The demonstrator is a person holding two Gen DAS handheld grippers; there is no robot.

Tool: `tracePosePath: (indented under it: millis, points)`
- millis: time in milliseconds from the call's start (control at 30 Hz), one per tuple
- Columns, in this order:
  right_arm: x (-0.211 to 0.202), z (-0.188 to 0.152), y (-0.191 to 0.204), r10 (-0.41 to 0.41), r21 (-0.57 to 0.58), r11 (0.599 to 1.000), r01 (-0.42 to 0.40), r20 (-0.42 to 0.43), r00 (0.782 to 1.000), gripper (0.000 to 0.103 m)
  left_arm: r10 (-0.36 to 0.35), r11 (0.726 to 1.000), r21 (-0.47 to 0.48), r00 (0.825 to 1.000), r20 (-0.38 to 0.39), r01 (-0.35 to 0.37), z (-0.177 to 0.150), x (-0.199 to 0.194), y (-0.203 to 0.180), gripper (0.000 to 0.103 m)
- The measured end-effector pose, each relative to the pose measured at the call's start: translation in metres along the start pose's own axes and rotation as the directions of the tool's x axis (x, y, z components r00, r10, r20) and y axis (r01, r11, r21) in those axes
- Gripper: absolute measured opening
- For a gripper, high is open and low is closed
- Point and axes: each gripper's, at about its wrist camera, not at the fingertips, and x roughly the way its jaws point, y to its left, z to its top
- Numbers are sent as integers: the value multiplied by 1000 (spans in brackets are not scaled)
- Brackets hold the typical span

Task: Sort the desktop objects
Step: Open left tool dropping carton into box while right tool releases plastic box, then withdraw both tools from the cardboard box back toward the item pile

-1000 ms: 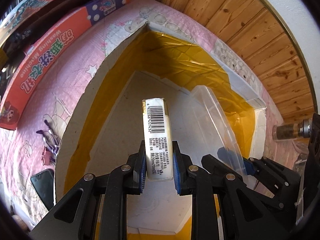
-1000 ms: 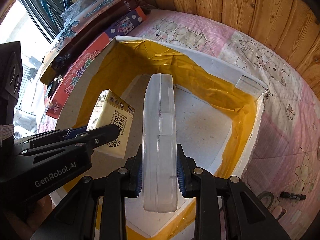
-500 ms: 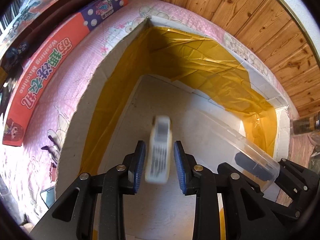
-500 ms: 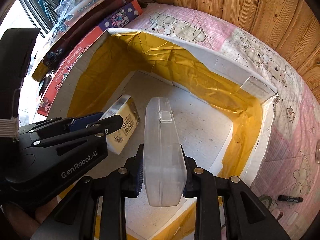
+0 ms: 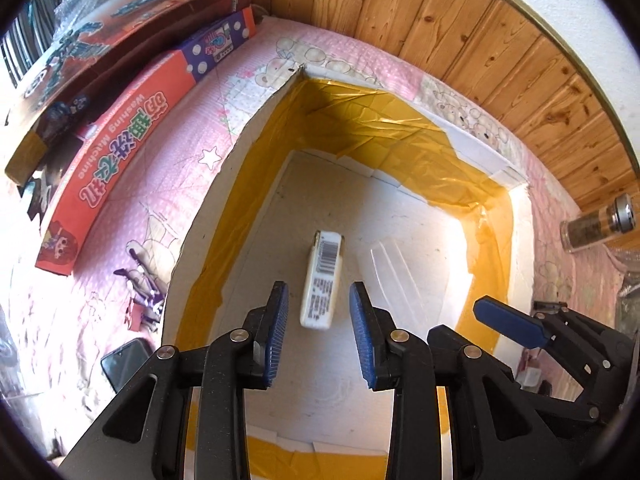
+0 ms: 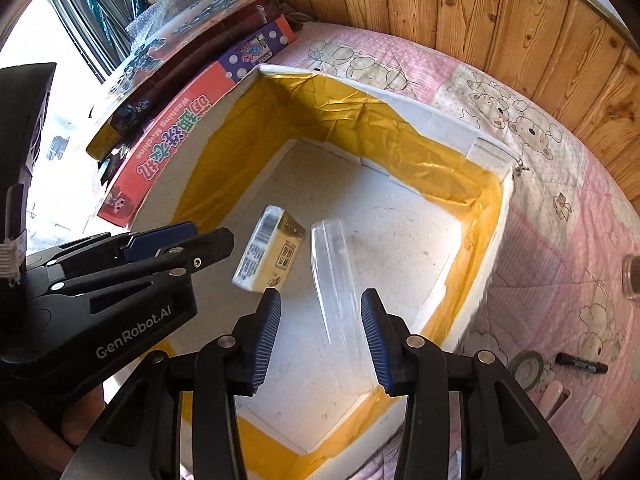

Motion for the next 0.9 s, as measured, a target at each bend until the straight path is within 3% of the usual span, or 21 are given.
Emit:
tracePosePath:
  millis: [433,900]
  points:
    - [-54,-46,18,17,-19,1000,-15,82,997,50,-5,999,37,999,43,3,-46,-47,-9,34]
    - [-107,-91,39,50,-105,994,-30,198,979,54,-19,998,62,996,88,14,-81,-89,-17,34]
